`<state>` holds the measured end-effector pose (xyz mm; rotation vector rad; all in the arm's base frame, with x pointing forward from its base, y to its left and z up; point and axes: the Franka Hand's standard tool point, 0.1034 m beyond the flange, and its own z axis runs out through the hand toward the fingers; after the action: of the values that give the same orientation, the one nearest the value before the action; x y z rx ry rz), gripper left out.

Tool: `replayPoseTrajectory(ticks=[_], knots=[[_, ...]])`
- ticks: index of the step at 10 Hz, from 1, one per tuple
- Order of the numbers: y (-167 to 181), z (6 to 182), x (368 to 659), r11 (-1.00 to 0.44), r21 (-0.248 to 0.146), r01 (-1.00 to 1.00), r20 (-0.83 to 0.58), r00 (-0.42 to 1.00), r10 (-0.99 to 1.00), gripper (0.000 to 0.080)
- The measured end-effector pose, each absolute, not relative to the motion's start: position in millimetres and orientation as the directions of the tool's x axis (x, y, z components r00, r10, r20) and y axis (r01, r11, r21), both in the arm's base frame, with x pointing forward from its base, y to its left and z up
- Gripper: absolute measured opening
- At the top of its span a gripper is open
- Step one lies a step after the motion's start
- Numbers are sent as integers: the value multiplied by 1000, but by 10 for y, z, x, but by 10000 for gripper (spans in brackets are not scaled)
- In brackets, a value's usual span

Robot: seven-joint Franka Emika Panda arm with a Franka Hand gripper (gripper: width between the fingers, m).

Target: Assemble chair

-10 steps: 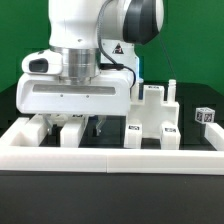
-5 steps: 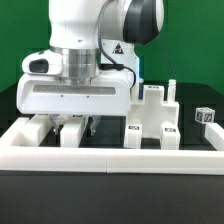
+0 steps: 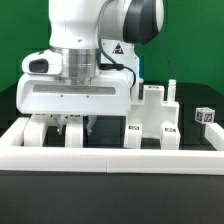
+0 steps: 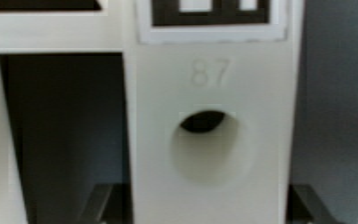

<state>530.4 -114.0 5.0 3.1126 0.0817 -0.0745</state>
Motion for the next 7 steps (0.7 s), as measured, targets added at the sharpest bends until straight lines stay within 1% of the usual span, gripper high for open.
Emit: replayPoseTrajectory(ticks=[2,3,6,7], knots=[[-1139,52,5305,-998,25,53,-49,997,52,287],[-1117,144,5323,-998,17,53,-50,997,52,288],[-994,609,5390,-999,-23,24,-45,999,25,288],[-983,700,5420,-999,-28,19,-36,999,20,288]])
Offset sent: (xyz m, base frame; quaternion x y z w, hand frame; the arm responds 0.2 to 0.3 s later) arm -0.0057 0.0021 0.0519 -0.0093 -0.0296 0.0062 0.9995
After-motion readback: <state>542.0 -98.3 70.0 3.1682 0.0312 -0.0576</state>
